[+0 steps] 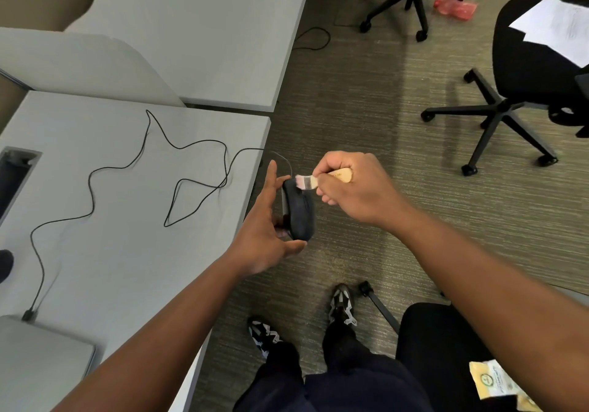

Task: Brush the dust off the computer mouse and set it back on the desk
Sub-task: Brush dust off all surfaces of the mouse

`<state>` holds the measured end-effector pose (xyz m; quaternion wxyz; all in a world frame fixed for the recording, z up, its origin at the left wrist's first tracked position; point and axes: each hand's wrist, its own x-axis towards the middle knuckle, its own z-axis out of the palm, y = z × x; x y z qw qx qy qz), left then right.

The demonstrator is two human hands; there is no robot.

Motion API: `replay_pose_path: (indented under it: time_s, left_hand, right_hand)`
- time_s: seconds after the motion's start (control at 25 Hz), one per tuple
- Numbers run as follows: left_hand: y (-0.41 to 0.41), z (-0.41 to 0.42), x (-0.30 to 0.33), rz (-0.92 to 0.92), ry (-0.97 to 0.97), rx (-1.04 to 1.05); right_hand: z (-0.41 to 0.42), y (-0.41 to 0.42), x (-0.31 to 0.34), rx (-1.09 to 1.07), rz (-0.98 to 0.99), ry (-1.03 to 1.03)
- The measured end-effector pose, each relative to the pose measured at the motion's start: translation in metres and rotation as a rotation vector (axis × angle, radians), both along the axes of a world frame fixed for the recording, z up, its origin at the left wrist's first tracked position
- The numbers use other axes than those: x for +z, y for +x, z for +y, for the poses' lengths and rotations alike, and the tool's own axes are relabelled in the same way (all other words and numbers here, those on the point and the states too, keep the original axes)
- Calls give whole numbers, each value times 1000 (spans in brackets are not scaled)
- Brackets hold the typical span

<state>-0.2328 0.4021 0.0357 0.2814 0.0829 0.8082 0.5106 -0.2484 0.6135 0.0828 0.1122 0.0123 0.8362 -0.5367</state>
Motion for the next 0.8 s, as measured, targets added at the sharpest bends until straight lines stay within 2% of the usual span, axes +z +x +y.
replay_pose_path:
  time_s: [0.16,0.32,0.56,0.68,0.8]
  left_hand:
    - [0,-2,-1,-26,-11,18]
    - [3,1,1,-52,-3,8]
    - [3,-1,1,-52,10,38]
    - [5,-1,0,-70,8,17]
    - [7,2,0,-63,16,17]
  right_hand:
    - [3,3,1,71,-90,32]
    - [0,-4,1,-45,20,-6]
    - [2,-1,-1,2,-114,-7]
    - [3,-3,0,-53,-52,-28]
    - [-1,-3,1,1,-68,5]
